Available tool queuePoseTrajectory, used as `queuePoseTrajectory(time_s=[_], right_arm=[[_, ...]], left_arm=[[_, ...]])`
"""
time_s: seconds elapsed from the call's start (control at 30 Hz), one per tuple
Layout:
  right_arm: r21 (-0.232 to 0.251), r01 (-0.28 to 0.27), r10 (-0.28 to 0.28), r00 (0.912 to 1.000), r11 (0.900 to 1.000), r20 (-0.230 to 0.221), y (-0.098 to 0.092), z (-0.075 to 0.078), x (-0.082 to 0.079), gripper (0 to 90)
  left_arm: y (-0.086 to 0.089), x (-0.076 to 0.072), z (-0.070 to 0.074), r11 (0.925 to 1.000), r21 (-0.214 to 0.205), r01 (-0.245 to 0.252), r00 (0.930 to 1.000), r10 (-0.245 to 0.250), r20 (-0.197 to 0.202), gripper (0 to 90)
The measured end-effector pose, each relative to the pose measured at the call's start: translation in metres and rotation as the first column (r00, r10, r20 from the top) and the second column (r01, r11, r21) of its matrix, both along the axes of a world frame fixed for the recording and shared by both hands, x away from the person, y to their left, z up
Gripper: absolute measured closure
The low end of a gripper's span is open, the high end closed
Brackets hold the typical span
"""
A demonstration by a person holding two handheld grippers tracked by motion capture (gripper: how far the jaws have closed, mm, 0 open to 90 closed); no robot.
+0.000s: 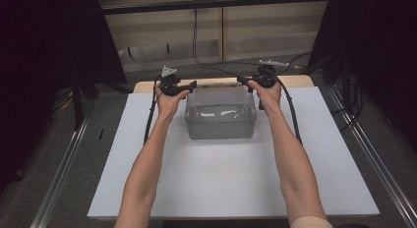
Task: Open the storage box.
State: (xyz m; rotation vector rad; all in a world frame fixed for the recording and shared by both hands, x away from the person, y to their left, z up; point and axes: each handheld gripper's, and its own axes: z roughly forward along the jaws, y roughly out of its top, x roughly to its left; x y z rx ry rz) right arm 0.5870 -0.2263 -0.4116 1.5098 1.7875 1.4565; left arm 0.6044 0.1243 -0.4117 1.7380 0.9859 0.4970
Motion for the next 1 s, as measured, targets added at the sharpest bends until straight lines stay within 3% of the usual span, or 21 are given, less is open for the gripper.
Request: queuePoseTrajectory(time_s=[0.17, 0.47, 0.57, 0.7, 0.8, 1.0], right_arm=[[-0.02, 0.005, -0.005, 0.9998, 0.9998, 0.019, -0.002, 0.001, -0.005, 14.6], [-0.037, 0.013, -0.009, 0.9951, 0.9992, 0.098, -0.005, 0.007, -0.019, 5.7], [-0.063, 0.009, -0.001, 0.9921, 0.998, 0.125, -0.006, 0.008, -0.024, 4.2], [-0.05, 0.021, -0.013, 0.9872, 0.9985, 0.159, -0.008, 0.013, -0.033, 4.1], [-0.061, 0.021, -0.01, 0.984, 0.9979, 0.178, -0.008, 0.017, -0.042, 3.6], [-0.096, 0.036, -0.015, 0.9771, 0.9947, 0.212, -0.007, 0.021, -0.063, 3.2]], left_arm=[[0.0, -0.003, 0.005, 1.0, -0.002, 0.006, 1.0, -0.006, 0.0, 11.3], [0.002, -0.013, 0.01, 0.999, -0.044, 0.01, 0.9997, -0.009, 0.021, 6.0], [0.005, -0.02, 0.012, 0.9969, -0.077, 0.016, 0.9993, -0.013, 0.034, 5.0], [0.01, -0.03, 0.014, 0.9978, -0.061, 0.023, 0.9979, -0.019, 0.062, 3.6], [0.018, -0.041, 0.015, 0.9958, -0.088, 0.023, 0.9965, -0.016, 0.082, 3.0], [0.024, -0.065, 0.015, 0.998, -0.058, 0.026, 0.9935, -0.02, 0.112, 2.6]])
